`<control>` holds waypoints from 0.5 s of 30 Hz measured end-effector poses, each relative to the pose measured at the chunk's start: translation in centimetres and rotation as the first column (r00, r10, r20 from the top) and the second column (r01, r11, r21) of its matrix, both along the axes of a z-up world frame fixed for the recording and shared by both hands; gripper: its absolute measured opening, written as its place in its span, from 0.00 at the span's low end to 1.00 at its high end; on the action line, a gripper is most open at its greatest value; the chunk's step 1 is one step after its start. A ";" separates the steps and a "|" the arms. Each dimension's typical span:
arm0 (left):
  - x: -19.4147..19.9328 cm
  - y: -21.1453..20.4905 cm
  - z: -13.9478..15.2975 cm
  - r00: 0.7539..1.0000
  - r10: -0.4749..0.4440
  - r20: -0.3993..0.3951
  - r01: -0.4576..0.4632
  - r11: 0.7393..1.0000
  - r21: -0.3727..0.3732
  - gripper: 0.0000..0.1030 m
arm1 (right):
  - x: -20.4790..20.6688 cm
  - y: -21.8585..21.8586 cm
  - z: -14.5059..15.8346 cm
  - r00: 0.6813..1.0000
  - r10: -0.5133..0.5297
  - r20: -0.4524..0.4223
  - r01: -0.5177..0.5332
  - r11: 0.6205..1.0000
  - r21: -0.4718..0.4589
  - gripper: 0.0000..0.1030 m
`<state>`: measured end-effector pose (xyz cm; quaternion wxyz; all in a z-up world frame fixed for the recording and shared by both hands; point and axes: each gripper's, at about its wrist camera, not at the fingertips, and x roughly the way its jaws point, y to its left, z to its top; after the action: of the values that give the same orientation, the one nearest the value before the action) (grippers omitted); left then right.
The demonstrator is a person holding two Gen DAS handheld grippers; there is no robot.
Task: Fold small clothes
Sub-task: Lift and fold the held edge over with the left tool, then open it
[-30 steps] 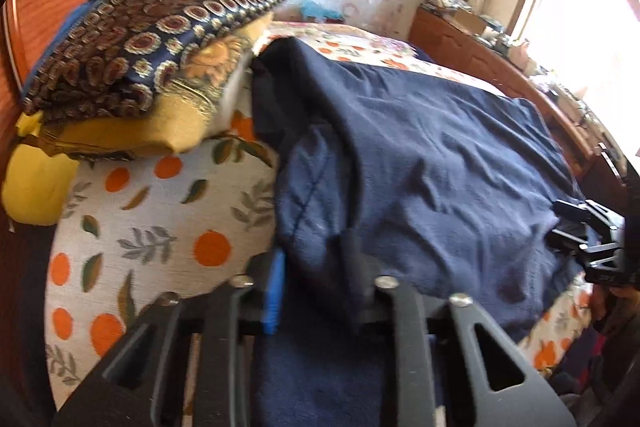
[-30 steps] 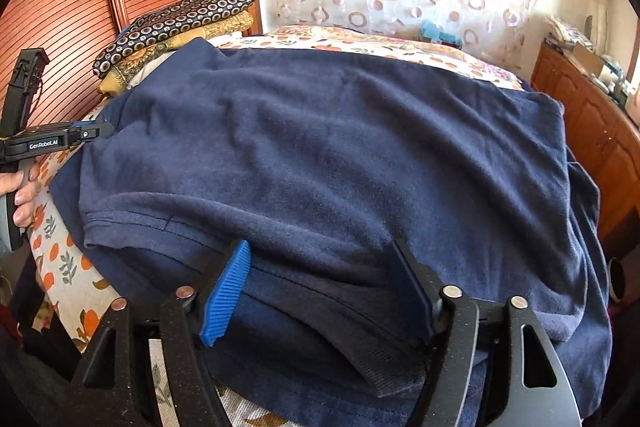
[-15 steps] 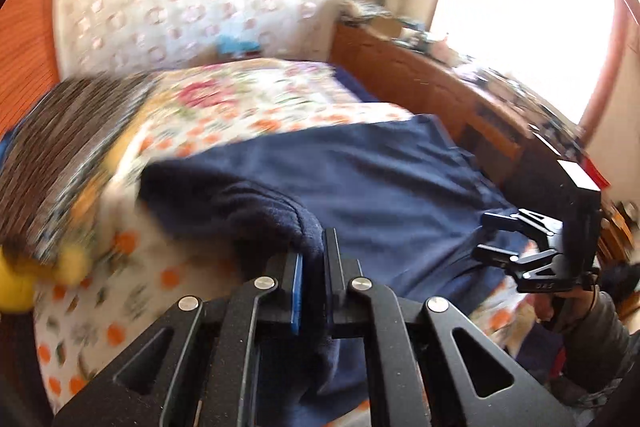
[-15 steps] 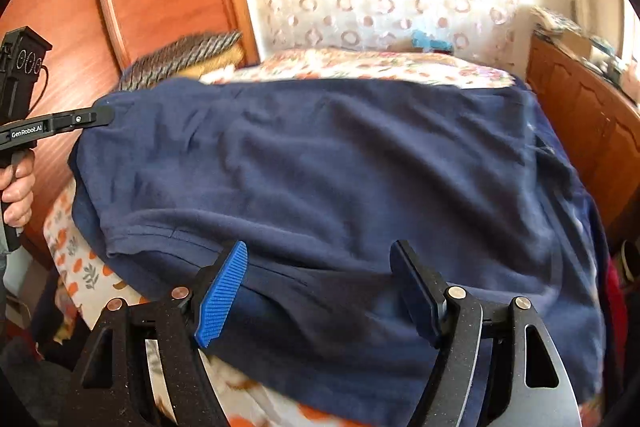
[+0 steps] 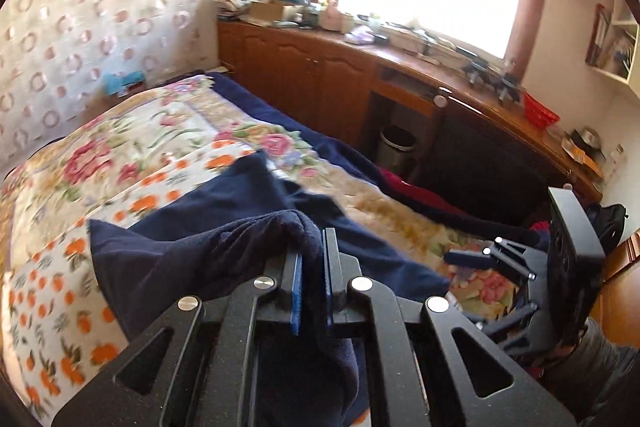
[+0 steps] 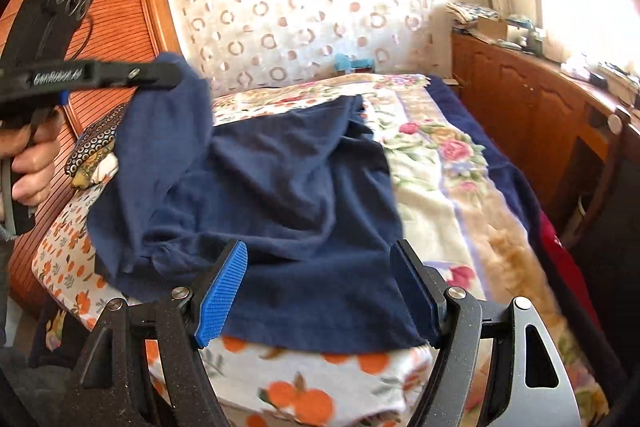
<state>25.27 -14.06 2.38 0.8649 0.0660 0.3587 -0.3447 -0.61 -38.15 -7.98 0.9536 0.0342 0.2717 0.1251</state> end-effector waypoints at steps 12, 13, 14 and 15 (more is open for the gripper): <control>-0.3 -0.1 0.8 0.999 0.012 0.048 -0.012 1.000 0.007 0.54 | 0.1 -1.3 0.2 0.999 -0.032 -0.005 0.032 0.999 0.014 0.74; -0.3 0.7 0.8 0.998 0.020 0.055 -0.020 1.000 0.006 0.64 | 0.1 -1.2 0.4 1.000 -0.031 -0.002 0.031 0.999 0.013 0.74; -0.2 1.6 0.6 0.998 0.029 0.058 -0.029 1.000 0.007 0.68 | 0.2 -1.1 0.6 1.000 -0.028 0.001 0.028 1.000 0.012 0.74; -0.1 2.4 0.4 0.998 0.037 0.057 -0.038 0.999 0.011 0.72 | 0.3 -1.0 0.8 1.000 -0.024 0.004 0.024 1.000 0.010 0.74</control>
<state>25.13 -11.68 2.79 0.8807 0.0743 0.3372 -0.3243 -0.31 -39.10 -7.23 0.9554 0.0420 0.2685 0.1152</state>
